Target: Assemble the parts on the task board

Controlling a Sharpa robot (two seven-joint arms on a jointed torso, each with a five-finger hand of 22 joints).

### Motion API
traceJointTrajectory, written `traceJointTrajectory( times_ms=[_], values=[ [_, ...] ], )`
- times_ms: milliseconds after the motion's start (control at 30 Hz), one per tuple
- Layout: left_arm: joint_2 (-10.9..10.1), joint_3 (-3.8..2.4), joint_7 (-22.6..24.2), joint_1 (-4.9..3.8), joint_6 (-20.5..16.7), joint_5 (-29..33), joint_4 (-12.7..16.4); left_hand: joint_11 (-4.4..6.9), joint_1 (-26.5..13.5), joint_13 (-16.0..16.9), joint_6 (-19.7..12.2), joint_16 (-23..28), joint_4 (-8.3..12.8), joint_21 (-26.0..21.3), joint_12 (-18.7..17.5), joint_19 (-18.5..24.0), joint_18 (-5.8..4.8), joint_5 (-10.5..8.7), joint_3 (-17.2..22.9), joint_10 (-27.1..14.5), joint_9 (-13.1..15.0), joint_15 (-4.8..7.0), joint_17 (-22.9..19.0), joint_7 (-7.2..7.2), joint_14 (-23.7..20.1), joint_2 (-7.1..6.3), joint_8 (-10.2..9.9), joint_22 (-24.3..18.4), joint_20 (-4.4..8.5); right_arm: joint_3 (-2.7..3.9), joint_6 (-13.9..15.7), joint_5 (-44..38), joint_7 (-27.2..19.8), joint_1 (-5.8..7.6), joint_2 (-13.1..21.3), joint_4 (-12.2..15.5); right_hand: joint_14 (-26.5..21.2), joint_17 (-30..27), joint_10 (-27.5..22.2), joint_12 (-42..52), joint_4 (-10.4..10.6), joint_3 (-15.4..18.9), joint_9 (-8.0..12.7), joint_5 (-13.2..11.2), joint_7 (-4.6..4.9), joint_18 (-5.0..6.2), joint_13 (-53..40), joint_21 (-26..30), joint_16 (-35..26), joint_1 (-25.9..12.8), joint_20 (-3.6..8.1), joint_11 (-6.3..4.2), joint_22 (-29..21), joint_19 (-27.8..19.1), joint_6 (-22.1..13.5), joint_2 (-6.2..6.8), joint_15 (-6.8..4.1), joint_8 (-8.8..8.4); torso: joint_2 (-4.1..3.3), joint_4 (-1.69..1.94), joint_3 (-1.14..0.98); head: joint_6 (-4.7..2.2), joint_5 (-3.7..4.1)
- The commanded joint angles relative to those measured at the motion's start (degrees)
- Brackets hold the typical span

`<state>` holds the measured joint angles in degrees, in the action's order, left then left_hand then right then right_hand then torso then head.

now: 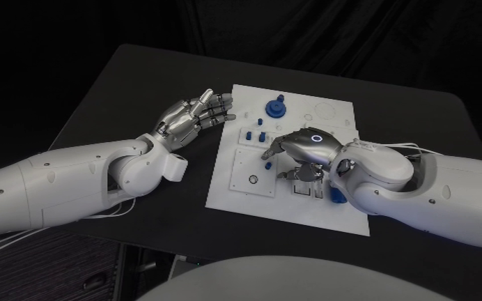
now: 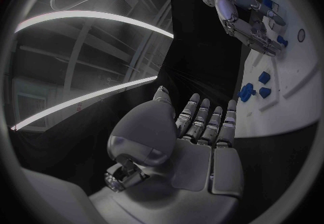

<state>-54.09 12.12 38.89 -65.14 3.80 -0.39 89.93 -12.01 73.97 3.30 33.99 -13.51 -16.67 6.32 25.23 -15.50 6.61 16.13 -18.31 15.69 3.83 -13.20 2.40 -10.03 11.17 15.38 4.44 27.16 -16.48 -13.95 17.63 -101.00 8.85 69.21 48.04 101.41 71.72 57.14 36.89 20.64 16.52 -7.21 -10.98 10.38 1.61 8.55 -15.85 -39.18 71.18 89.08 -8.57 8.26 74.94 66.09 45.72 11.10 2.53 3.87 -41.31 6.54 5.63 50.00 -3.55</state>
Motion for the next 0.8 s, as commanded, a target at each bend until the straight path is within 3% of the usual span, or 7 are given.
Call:
traceJointTrajectory(
  times_ms=[33,200,267,333,400,600,800],
  values=[
    [0.04,-0.04,4.50,0.14,0.84,-0.06,0.01,-0.27,0.51,0.07,0.54,-0.33,0.16,0.24,0.49,0.05,0.68,0.25,0.27,0.23,0.06,-0.02,0.06,-2.36,-0.35,0.19,0.34,0.06,-0.07,0.21,4.39,1.50,0.02,1.48,1.08,0.90,-1.15,-1.30,-2.02,0.64,0.29,0.29,0.31,0.78,0.62,0.75,0.30,1.88,-0.88,0.52,-0.03,0.20,2.22,-1.04,0.07,0.07,0.12,0.27,0.02,-0.01,-0.03,0.00,0.27],
    [0.02,-0.04,4.51,0.17,0.67,-0.06,0.16,-0.32,0.55,0.08,0.65,-0.35,0.17,0.22,0.58,0.08,0.69,0.31,0.28,0.31,0.08,0.00,0.06,-2.37,-0.35,0.18,0.37,-0.02,-0.06,0.26,5.05,4.30,1.04,5.35,3.84,2.25,1.36,1.50,-1.93,2.10,0.25,-0.02,0.43,2.11,1.79,0.11,0.59,-1.91,1.35,-0.10,-0.17,0.37,3.34,1.55,1.50,-0.77,0.29,0.88,0.05,-0.01,-0.03,0.00,0.55],
    [-0.02,-0.04,4.52,0.17,0.56,-0.06,0.23,-0.36,0.60,0.09,0.71,-0.38,0.18,0.22,0.67,0.11,0.69,0.35,0.29,0.39,0.09,0.01,0.06,-2.39,-0.33,0.18,0.40,-0.06,-0.06,0.25,4.41,4.85,1.90,7.04,5.02,2.68,11.11,15.11,-0.88,2.41,0.15,-0.11,2.34,3.36,1.63,-3.24,2.23,-22.84,10.62,-0.56,0.09,0.17,8.22,12.78,-2.82,-0.83,0.07,0.47,0.06,0.02,-0.03,0.00,0.69],
    [-0.14,-0.04,4.52,0.17,0.34,-0.06,0.31,-0.36,0.60,0.09,0.71,-0.38,0.18,0.22,0.67,0.11,0.69,0.35,0.29,0.39,0.09,0.01,0.06,-2.39,-0.33,0.18,0.40,-0.06,-0.06,0.17,2.48,5.35,3.24,9.35,6.61,3.11,11.98,16.48,-0.48,2.03,0.19,-0.05,3.48,3.14,0.88,-3.55,3.38,-25.19,11.55,-0.99,0.17,0.11,8.61,13.93,-5.78,-0.84,-0.02,-0.22,0.07,0.02,-0.02,0.00,0.72],
    [-0.25,-0.04,4.52,0.18,0.09,-0.02,0.40,-0.41,0.71,0.10,0.89,-0.43,0.20,0.21,0.79,0.14,0.70,0.46,0.32,0.51,0.12,0.02,0.07,-2.41,-0.31,0.18,0.46,-0.12,-0.05,0.08,0.05,5.66,4.45,11.16,8.09,3.28,12.02,16.16,0.39,1.58,0.32,0.05,3.19,2.09,0.58,-3.56,4.80,-25.82,11.49,-2.09,0.43,-0.08,8.61,14.13,-1.07,-0.93,-0.37,0.57,0.08,0.00,-0.04,0.00,1.07],
    [-0.11,-0.04,4.64,0.18,-0.07,0.32,0.48,-0.44,0.93,0.13,1.18,-0.53,0.23,0.20,1.06,0.19,0.71,0.63,0.39,0.76,0.17,0.02,0.08,-2.42,-0.25,0.20,0.58,-0.20,-0.07,-0.15,-2.52,6.08,3.79,13.35,10.49,1.89,12.55,15.93,4.26,1.41,0.23,-0.12,3.39,0.67,1.38,-3.93,6.92,-28.17,11.39,-4.42,0.75,-0.73,9.03,15.08,3.00,-1.50,-0.53,1.62,-0.01,0.10,-0.01,0.00,2.13],
    [-0.13,-0.04,4.82,0.18,0.01,0.42,0.43,-0.49,1.10,0.12,1.22,-0.57,0.26,0.18,1.09,0.26,0.71,0.79,0.44,0.81,0.19,0.01,0.08,-2.42,-0.24,0.18,0.63,-0.31,-0.08,-0.24,-2.27,6.29,1.28,12.48,11.06,-0.24,14.09,17.36,10.67,-0.83,0.18,-0.60,4.12,0.27,2.37,-4.59,9.57,-31.89,11.92,-5.86,1.47,-1.75,9.86,16.89,6.48,-2.37,-1.30,1.53,-0.03,0.10,0.09,0.00,2.67]
  ],
)
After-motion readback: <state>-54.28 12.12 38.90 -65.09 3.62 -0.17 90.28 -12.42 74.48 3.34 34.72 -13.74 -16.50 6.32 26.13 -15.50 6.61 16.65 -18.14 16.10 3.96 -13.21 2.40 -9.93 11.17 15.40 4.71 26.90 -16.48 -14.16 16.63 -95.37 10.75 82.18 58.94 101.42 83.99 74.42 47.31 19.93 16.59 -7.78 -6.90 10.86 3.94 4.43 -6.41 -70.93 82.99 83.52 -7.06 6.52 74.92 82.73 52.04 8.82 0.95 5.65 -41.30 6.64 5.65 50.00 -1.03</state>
